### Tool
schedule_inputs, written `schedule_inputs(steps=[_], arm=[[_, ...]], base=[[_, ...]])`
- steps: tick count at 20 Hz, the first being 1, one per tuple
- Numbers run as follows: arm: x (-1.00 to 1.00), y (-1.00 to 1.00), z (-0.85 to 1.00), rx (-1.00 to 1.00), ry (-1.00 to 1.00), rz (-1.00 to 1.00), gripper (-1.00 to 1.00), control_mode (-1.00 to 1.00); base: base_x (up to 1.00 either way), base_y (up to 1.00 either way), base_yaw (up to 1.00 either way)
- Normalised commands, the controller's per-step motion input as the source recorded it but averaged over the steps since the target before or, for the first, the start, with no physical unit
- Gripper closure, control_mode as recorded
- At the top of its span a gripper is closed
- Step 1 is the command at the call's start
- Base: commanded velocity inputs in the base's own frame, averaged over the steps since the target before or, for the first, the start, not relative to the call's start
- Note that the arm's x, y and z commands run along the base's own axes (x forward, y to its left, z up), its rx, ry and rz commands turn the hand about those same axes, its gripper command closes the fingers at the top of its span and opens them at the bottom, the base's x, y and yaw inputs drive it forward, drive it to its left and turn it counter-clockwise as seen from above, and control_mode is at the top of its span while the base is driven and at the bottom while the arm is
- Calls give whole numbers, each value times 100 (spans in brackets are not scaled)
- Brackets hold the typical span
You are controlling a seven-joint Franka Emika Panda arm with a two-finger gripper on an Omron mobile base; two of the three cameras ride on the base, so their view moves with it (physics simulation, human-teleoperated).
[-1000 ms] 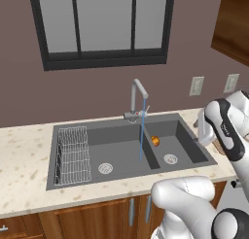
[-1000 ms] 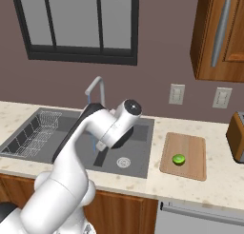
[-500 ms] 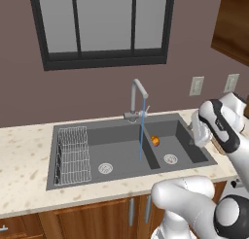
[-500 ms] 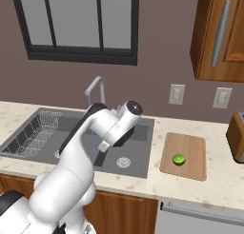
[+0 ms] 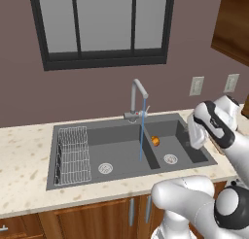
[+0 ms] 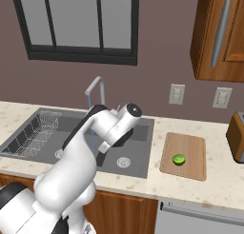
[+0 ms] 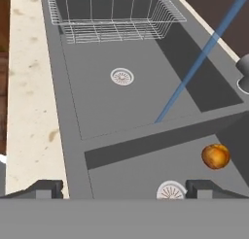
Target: Pick the kiwi, peach from the sink and place them on the cutting board to airdry. Then turn off the sink faucet.
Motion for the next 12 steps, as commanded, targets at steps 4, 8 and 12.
schedule_inputs(steps=[4,8,12], arm=[[17,17,-14,0,1,0,-100,-100],[12,8,-8,0,1,0,-100,-100],[5,7,-9,0,0,0,-100,-100]], base=[[0,0,0],[0,0,0],[0,0,0]])
